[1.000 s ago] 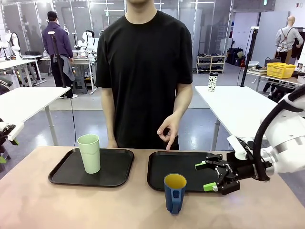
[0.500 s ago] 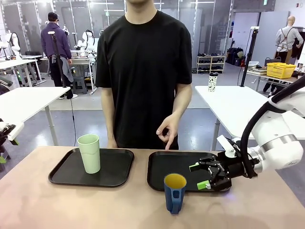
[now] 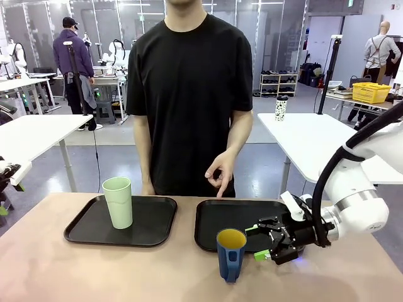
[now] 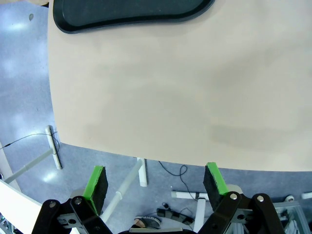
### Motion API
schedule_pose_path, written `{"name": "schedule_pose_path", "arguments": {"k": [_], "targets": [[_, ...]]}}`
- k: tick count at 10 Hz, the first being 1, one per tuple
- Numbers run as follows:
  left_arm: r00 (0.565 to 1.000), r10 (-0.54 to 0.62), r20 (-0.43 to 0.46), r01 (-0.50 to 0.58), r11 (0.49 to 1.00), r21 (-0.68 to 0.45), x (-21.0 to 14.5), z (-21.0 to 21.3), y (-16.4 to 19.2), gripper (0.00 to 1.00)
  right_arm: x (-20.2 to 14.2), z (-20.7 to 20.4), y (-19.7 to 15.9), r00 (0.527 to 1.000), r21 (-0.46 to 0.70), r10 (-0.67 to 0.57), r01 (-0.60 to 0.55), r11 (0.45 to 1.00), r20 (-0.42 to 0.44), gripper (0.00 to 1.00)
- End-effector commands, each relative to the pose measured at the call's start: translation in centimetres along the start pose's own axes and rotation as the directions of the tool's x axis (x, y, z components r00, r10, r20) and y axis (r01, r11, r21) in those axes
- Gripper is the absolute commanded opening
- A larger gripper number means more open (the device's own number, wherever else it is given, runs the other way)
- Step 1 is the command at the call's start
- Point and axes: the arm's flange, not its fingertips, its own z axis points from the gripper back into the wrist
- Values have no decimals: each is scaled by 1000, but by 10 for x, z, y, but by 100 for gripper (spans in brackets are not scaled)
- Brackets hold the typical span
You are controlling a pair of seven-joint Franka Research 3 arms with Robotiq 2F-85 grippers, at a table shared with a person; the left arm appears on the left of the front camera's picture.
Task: Sort and store the cups by type.
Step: Pick up the Handle plastic cup and place it into the empty Flat Tray.
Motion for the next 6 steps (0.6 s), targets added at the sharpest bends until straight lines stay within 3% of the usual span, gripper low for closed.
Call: {"name": "schedule_pose_path", "arguments": {"k": [1,6], "targets": [[1000,-14,20,14,1000,23,-2,1,0,100,-6,-7,0,999,-42,44,-44,998,14,100],[1000,-14,20,14,1000,23,-2,1,0,100,-3,-2,-1,1000,-13,14,-14,1000,10,100]]}}
